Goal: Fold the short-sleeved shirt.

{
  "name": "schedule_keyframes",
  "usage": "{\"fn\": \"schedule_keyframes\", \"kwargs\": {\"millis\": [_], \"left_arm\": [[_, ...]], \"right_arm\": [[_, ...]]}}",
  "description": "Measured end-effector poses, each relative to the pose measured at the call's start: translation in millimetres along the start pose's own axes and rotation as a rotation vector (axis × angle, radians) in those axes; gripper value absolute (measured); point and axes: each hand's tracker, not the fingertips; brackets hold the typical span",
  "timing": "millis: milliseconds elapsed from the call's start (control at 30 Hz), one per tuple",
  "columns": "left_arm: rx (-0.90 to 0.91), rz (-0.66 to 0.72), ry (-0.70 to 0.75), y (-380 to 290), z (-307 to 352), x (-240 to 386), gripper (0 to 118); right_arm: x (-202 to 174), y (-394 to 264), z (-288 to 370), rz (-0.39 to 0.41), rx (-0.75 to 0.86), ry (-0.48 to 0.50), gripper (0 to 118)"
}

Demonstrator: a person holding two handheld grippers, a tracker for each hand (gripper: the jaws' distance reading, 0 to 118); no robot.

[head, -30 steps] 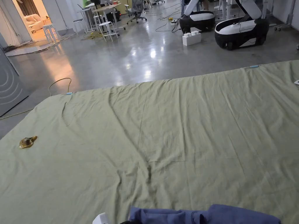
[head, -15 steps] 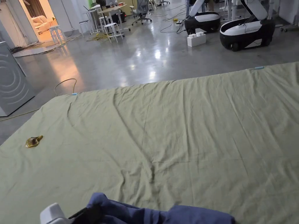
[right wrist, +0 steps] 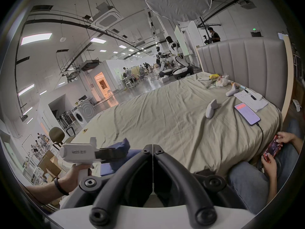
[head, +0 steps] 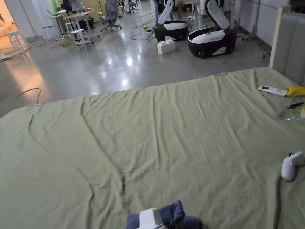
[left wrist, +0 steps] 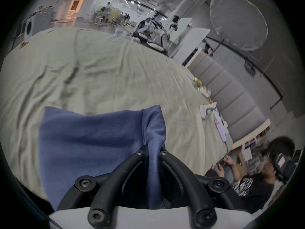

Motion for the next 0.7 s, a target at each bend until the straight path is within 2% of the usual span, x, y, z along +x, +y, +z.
{"fn": "schedule_keyframes", "kwargs": {"millis": [33,100,133,200,233,300,333,367,400,533,600,633,700], "left_arm": [[-0.031,-0.053,-0.017,-3,-7,2,16],[-0.075,-0.109,0.003,-2,-9,5,56],[-0.041,-0.121,-0.005,-1,3,5,68],[0.046,-0.125,-0.088,3,30,3,69],[0.104,-0.097,-0.121,7,43,-1,68],[0.162,-0.038,-0.136,13,59,-6,58],[0.178,-0.004,-0.117,17,60,-9,44],[0.175,0.006,-0.105,18,55,-11,11],[0.171,0.01,-0.107,18,49,-14,4],[-0.028,0.037,-0.139,3,-12,-26,4],[-0.14,0.055,-0.077,-18,-47,-24,4],[-0.164,0.048,-0.06,-27,-54,-26,4],[-0.1,0.041,-0.074,-32,-49,-19,3]], "right_arm": [[2,-3,0,-0.006,-0.007,-0.006,0],[6,-8,-1,-0.024,-0.023,-0.005,0],[7,-10,-1,-0.029,-0.027,-0.004,0],[9,-14,-2,-0.034,-0.031,0.002,0],[10,-16,-3,-0.039,-0.036,0.011,0],[9,-16,-6,-0.052,-0.052,0.023,0],[8,-17,-8,-0.052,-0.06,0.026,0],[7,-18,-8,-0.048,-0.065,0.027,0],[6,-17,-7,-0.042,-0.064,0.026,0],[2,-17,-2,-0.046,-0.056,0.027,0],[2,-19,-1,-0.058,-0.062,0.026,0],[1,-20,-2,-0.058,-0.068,0.025,0],[-3,-22,-4,-0.042,-0.097,0.016,0]]}}
